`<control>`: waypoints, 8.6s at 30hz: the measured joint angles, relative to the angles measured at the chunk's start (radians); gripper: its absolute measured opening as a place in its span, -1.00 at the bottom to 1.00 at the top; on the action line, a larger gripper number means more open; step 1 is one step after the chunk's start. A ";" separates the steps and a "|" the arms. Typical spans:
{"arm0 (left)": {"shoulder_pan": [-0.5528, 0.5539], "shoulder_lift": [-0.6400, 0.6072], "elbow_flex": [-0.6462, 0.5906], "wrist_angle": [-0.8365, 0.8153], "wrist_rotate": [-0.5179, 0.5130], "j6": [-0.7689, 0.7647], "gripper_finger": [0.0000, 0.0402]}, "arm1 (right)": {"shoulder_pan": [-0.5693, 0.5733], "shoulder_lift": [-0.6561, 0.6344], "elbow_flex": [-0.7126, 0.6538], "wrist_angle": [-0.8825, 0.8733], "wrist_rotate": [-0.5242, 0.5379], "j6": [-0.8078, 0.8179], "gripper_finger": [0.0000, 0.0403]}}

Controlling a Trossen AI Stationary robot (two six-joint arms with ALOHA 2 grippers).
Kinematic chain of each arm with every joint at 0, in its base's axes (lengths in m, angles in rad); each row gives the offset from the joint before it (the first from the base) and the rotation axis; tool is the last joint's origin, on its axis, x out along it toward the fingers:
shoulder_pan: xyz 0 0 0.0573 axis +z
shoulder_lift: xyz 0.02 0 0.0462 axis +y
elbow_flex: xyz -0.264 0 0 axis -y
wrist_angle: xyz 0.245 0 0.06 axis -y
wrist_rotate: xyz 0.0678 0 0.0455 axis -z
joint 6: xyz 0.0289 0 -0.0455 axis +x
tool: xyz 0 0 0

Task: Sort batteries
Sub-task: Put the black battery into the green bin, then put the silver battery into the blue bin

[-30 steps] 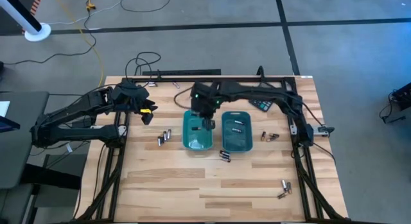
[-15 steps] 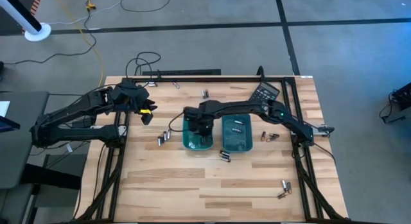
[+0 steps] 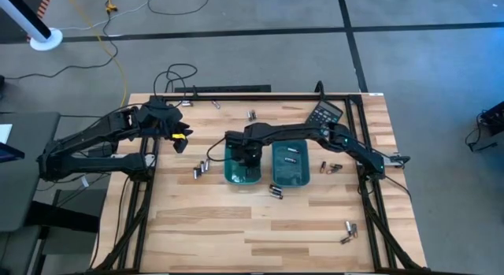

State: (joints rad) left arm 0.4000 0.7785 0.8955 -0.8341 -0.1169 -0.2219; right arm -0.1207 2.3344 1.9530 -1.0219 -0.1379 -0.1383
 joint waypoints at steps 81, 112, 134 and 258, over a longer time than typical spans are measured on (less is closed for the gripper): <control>0.476 0.620 0.001 0.272 -0.029 -0.323 0.05 | -0.177 -2.052 -1.479 0.305 0.060 0.767 -0.32; 0.536 0.923 0.007 0.476 -0.097 -0.366 0.52 | -0.266 -2.052 -1.479 0.304 0.164 0.871 -0.32; 0.393 0.923 -0.116 0.595 -0.424 -0.518 0.58 | -0.265 -2.052 -1.479 0.278 0.134 0.867 -0.32; 0.634 0.961 0.209 0.147 -0.036 -0.322 0.17 | -0.266 -2.052 -1.479 0.245 0.135 0.871 -0.32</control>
State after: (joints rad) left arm 1.0338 1.7399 1.1050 -0.6870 -0.1533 -0.5440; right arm -0.3870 0.2826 0.4736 -0.7769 -0.0032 0.7330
